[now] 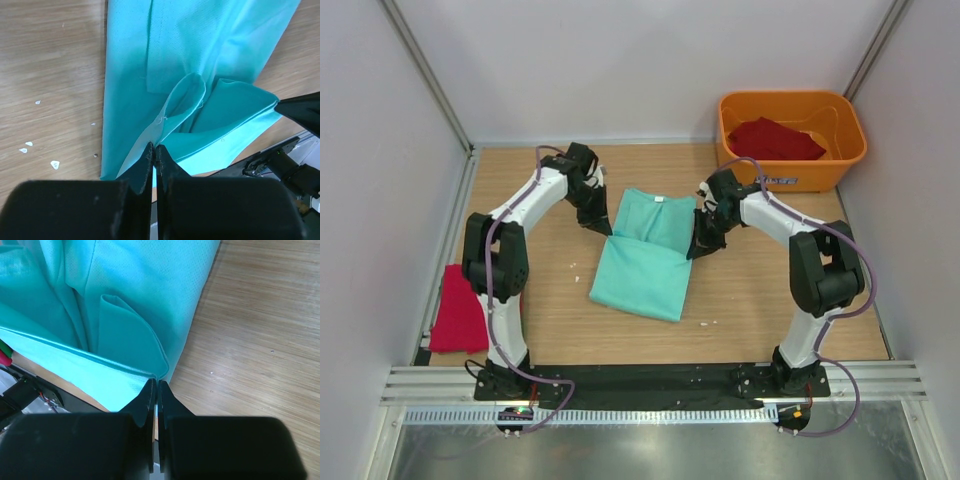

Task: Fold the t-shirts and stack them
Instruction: Fold the tshirt

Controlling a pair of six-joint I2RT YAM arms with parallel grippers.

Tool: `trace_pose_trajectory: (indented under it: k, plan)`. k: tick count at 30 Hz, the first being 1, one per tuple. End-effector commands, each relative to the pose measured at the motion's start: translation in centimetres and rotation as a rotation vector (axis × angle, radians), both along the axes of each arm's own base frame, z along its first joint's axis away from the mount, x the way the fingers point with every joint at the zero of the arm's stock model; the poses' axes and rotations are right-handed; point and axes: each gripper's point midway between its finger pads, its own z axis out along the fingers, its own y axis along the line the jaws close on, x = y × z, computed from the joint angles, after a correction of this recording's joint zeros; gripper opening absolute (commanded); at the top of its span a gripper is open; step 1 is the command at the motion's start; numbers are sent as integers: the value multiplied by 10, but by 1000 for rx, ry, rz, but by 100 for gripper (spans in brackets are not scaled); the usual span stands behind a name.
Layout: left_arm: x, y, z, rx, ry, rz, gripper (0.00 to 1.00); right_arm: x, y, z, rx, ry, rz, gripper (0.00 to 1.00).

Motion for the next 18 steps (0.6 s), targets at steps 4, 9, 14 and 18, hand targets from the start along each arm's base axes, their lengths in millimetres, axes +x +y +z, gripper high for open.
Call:
trace_pose_trajectory:
  k: [4,9,14,18]
  plan:
    - [8,-7,13,-47,2,22,0,12,1,17,19,-50,-16,2]
    - [13,-4,-11,-7,37,4,0,17,0,3,7,-28,-13,2]
    - [22,3,-41,69,68,-16,0,24,-4,-17,-25,-7,3,2]
    - [33,10,-58,131,60,-13,1,30,-5,-28,-38,-5,2,2]
